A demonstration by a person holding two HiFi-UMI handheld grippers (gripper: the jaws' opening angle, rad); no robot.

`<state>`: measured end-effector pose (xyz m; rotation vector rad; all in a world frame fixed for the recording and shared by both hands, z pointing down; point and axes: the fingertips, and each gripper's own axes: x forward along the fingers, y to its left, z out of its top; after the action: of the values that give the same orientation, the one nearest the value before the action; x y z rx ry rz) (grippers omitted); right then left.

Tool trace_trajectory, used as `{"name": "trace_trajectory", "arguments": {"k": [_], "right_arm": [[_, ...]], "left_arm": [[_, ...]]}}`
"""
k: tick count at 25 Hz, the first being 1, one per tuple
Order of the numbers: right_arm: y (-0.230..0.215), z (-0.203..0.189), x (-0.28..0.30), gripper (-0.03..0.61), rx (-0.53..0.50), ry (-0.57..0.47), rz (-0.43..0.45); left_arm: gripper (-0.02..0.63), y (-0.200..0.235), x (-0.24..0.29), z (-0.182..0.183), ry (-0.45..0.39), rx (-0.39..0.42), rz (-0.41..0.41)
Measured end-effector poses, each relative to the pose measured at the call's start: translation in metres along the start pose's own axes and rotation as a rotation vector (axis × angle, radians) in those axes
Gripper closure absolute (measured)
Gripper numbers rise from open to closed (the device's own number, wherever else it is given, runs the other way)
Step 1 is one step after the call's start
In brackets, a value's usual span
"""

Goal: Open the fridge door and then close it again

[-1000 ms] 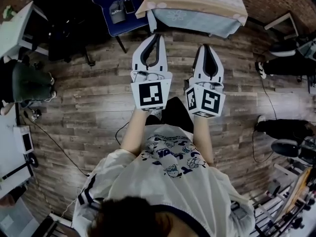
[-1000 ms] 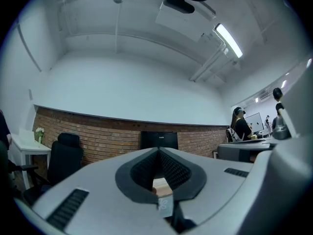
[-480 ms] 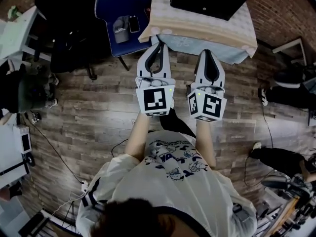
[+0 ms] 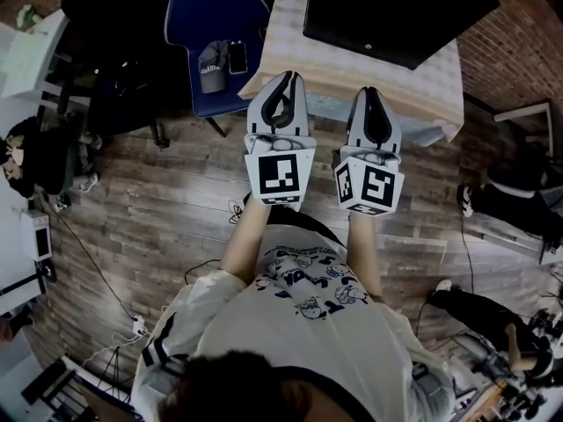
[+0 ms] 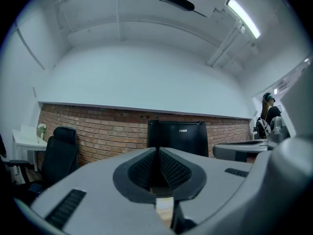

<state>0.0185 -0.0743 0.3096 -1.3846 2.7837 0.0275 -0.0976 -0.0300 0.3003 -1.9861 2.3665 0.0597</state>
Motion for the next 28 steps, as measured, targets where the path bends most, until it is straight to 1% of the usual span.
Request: {"name": "trace_trajectory", "arguments": {"k": [3, 7, 10, 12, 13, 15, 18, 24, 28], "right_arm": [[-0.01, -0.008, 0.023, 0.543, 0.018, 0.009, 0.0], [-0.021, -0.024, 0.053, 0.542, 0.044, 0.034, -0.019], [-0.027, -0.031, 0.085, 0.541, 0.02, 0.045, -0.046], [-0.031, -0.034, 0.107, 0.541, 0.01, 0.045, -0.072], [-0.033, -0.035, 0.118, 0.541, 0.009, 0.045, -0.084], [-0.036, -0.036, 0.141, 0.541, 0.008, 0.048, -0.109], [-0.041, -0.036, 0.172, 0.541, 0.007, 0.052, -0.147], [-0.05, -0.048, 0.212, 0.541, 0.005, 0.076, -0.226], [-0.055, -0.058, 0.227, 0.541, 0.008, 0.103, -0.272]], "left_arm": [[0.594, 0.003, 0.027, -0.009, 0.015, -0.025, -0.007], [0.593, 0.01, 0.065, -0.023, 0.041, -0.03, -0.035], [0.592, 0.023, 0.101, -0.032, 0.051, -0.043, -0.053], [0.588, 0.03, 0.127, -0.038, 0.059, -0.044, -0.08], [0.574, 0.033, 0.14, -0.04, 0.063, -0.045, -0.099], [0.504, 0.039, 0.166, -0.044, 0.074, -0.05, -0.142], [0.477, 0.046, 0.2, -0.05, 0.097, -0.052, -0.203], [0.389, 0.05, 0.257, -0.076, 0.17, -0.065, -0.353], [0.373, 0.052, 0.283, -0.094, 0.213, -0.079, -0.426]]}}
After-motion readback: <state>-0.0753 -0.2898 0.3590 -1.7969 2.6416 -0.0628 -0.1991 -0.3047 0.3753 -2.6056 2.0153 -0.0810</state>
